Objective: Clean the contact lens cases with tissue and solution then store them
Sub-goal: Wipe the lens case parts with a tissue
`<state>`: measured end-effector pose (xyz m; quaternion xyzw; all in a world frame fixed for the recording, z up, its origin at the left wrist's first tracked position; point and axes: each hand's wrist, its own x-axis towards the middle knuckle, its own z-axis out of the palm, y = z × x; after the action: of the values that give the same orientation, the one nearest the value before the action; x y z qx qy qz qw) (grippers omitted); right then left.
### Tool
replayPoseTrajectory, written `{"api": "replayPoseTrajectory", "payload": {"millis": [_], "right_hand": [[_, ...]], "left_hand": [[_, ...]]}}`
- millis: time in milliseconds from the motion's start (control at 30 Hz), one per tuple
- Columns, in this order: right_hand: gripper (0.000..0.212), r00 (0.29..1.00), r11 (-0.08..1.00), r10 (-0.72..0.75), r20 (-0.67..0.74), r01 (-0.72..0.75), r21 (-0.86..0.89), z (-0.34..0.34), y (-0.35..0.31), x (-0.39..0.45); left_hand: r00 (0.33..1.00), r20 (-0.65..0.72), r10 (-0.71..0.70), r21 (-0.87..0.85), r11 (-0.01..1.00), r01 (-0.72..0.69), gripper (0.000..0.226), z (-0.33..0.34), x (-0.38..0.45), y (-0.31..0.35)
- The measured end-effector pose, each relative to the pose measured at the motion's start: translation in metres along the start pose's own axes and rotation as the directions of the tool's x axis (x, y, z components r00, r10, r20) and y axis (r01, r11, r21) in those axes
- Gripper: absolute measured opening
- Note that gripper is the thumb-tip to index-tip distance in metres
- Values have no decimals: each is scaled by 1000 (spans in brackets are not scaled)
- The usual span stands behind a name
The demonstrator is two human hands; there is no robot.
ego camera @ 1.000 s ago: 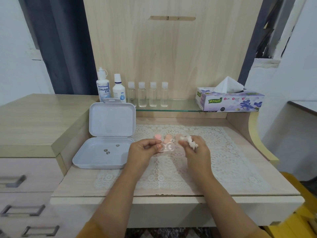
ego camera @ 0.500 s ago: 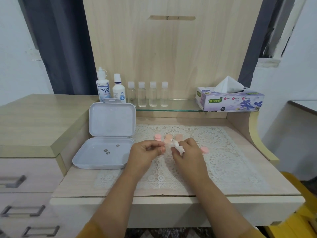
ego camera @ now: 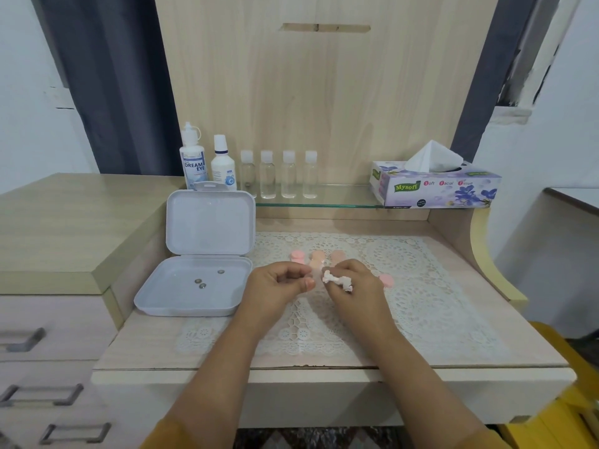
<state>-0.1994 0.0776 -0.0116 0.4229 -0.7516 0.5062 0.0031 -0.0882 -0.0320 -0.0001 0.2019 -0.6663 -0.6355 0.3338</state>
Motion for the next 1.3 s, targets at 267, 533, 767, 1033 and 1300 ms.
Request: {"api": "replayPoseTrajectory", "payload": {"millis": [267,533,767,1033,1300], "right_hand": [[31,998,976,53,37,-59,209,-4,-1,6],[43,981,992,-73,180,90,-87,-4,3,7],[32,960,951,-189,208,231,-203,1,0,-1],[22,966,958,-206,154,231,-170,-1,0,-3],[23,995,980,-64,-81,78,184,-6,-8,-4]], "left_hand": [[1000,19,-2,-28,1000,3,22,0,1,-2],[998,-59,15,-106,994,-22,12,-4,5,-4],[996,-86,-6,-99,995,-3,16,-4,9,-7],[1000,-3,-9,-41,999,9,18,-3,10,-11],[999,-20,24,7,1000,-24,23,-4,12,-12]]}}
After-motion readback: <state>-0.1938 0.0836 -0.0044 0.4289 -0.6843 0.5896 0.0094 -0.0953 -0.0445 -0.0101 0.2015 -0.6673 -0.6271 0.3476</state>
